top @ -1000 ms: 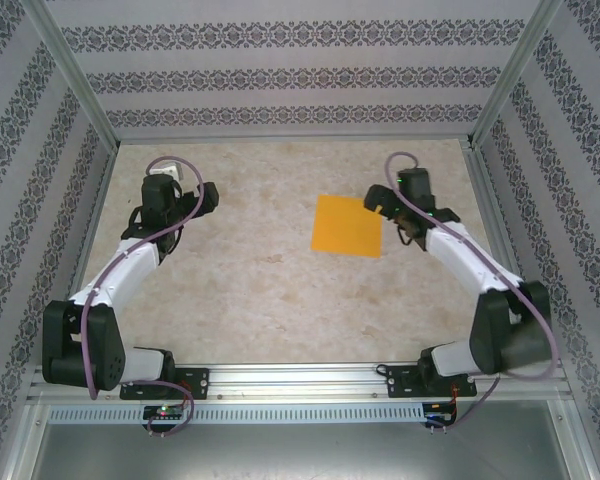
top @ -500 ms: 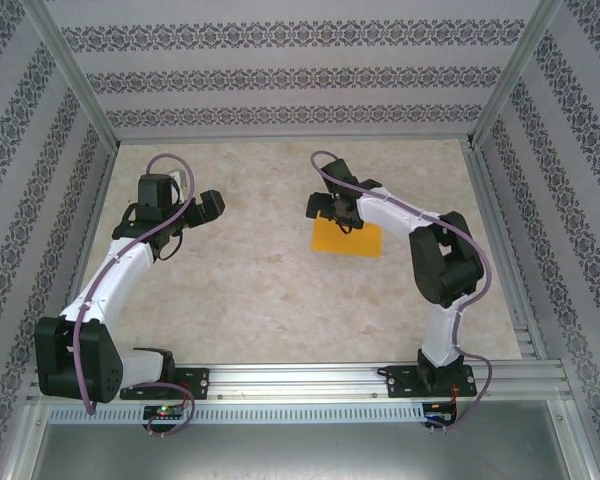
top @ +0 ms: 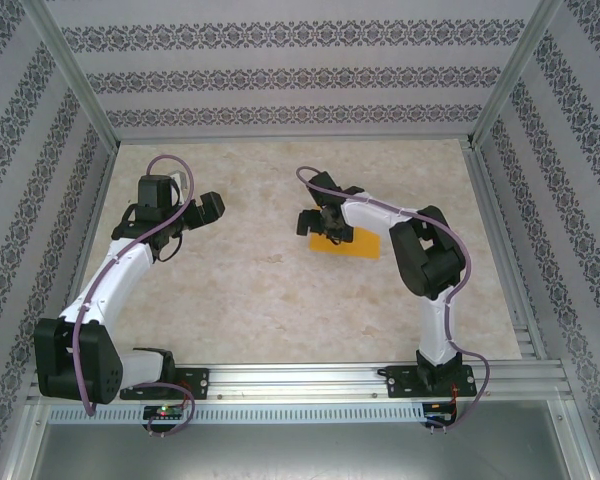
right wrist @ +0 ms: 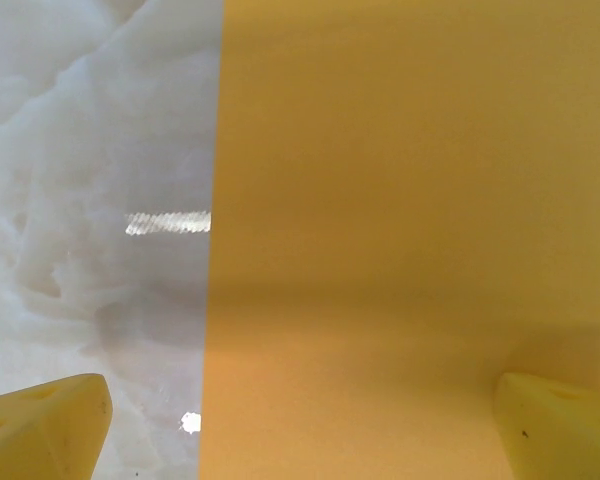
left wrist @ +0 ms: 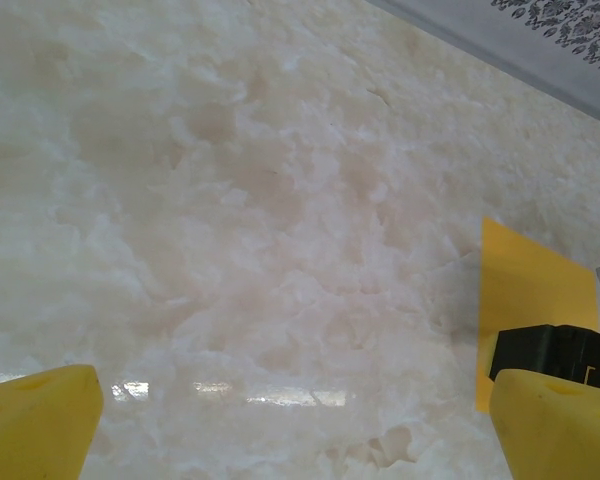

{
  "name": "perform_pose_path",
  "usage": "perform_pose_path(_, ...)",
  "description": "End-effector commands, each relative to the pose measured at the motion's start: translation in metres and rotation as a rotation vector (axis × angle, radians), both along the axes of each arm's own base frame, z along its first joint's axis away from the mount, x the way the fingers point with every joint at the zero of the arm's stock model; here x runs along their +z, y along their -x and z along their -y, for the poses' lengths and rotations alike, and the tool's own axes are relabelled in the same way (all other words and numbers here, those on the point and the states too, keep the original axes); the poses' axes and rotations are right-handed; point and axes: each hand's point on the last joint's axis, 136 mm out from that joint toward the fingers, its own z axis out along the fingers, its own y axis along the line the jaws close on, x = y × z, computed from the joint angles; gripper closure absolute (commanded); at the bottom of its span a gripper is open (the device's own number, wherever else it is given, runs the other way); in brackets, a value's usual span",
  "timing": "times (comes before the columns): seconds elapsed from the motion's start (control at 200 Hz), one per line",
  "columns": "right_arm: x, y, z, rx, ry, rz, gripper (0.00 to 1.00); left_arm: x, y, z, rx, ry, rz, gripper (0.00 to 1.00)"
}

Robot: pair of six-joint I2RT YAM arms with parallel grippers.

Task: Fold a paper plane with a square sheet of paper (pick it up from the middle)
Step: Move the square sheet of paper to the center of the table, then first fold in half a square sheet of paper at the center of the table.

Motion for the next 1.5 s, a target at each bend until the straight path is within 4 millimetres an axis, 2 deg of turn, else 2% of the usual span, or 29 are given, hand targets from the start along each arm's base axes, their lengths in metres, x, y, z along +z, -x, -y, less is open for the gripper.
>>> perform_pose_path(0.0,-0.019,0.034,-0.014,0.037,-0.041,-0.099,0.02,0.007,0.002,0.005,-0.025,-0.005,0.004,0.00)
perform_pose_path(0.085,-0.026,0.060,-0.021,0.065,-0.054,-0.142,0.02,0.005,0.002,0.005,-0.025,-0.006,-0.001,0.00)
perform_pose_path(0.17,-0.030,0.095,-0.027,0.125,-0.033,-0.182,0.02,0.004,0.002,0.005,-0.028,-0.003,-0.006,0.00)
perform_pose_path(0.3,-0.026,0.150,-0.021,0.211,0.053,-0.213,0.02,0.006,0.003,0.006,-0.029,0.001,-0.002,0.00)
perform_pose_path(0.375,-0.020,0.169,-0.019,0.253,0.083,-0.214,0.02,0.007,0.003,0.007,-0.032,0.009,-0.001,0.00)
perform_pose_path(0.415,-0.016,0.173,-0.021,0.272,0.094,-0.207,0.02,0.007,0.003,0.008,-0.034,0.012,-0.001,0.00)
perform_pose_path(0.515,0.006,0.162,-0.023,0.257,0.121,-0.150,0.02,0.007,0.004,0.008,-0.035,0.019,-0.004,0.00)
perform_pose_path(0.615,0.047,0.138,-0.027,0.193,0.097,-0.011,0.02,0.007,0.006,0.008,-0.034,0.017,-0.011,0.00)
perform_pose_path(0.674,0.065,0.126,-0.020,0.134,0.109,0.059,0.02,0.007,0.007,0.008,-0.034,0.019,-0.012,0.00)
perform_pose_path(0.724,0.070,0.120,-0.010,0.075,0.134,0.086,0.02,0.006,0.008,0.008,-0.033,0.018,-0.012,0.00)
perform_pose_path(0.834,0.055,0.118,0.009,-0.004,0.162,0.036,0.02,0.006,0.008,0.007,-0.033,0.016,-0.014,0.00)
perform_pose_path(0.944,0.041,0.117,0.018,-0.012,0.207,-0.020,0.02,0.003,0.008,0.008,-0.035,0.014,-0.021,0.00)
perform_pose_path(1.319,0.004,0.122,0.011,0.054,0.198,-0.146,0.02,-0.003,0.008,0.010,-0.048,0.022,-0.042,0.00)
perform_pose_path(1.494,-0.020,0.131,0.020,0.044,0.213,-0.207,0.02,-0.007,0.007,0.012,-0.054,0.026,-0.053,0.00)
